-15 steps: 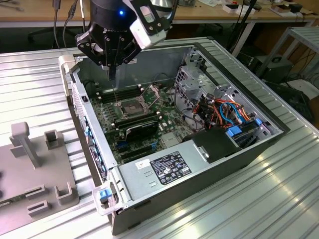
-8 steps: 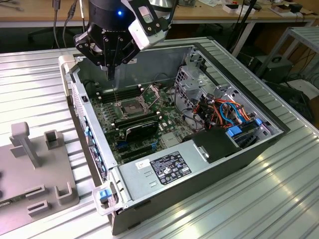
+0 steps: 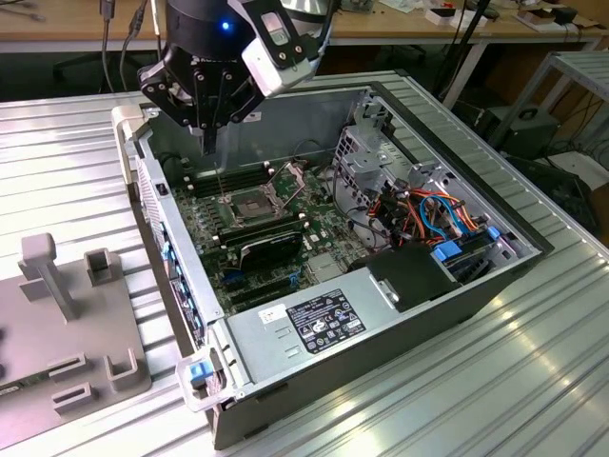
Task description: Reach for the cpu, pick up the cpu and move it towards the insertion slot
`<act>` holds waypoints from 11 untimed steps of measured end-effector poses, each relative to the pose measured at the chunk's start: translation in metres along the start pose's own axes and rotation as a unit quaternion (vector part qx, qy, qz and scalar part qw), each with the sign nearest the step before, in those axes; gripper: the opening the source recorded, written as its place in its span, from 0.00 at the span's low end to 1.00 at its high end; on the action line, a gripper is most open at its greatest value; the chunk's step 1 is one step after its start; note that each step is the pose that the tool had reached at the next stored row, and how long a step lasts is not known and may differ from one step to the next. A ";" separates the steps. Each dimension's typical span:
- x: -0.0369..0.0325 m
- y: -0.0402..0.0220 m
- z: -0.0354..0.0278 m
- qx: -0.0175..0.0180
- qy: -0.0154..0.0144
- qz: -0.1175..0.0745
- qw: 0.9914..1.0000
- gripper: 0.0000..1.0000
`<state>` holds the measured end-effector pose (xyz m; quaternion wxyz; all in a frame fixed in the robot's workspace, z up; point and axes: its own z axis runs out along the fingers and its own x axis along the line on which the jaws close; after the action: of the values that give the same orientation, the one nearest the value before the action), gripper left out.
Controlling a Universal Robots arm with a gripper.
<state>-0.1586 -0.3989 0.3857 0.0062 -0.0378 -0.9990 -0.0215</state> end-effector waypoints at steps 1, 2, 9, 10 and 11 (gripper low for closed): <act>0.0004 0.0000 0.0003 0.000 0.000 0.000 1.000 0.11; 0.0006 0.0000 0.0004 0.000 0.001 0.000 1.000 0.11; 0.0014 -0.0001 0.0012 0.000 0.004 0.000 1.000 0.11; 0.0015 -0.0001 0.0014 0.000 0.004 0.000 1.000 0.11; 0.0017 -0.0002 0.0015 0.000 0.004 0.000 1.000 0.11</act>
<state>-0.1603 -0.3989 0.3841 0.0106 -0.0379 -0.9990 -0.0214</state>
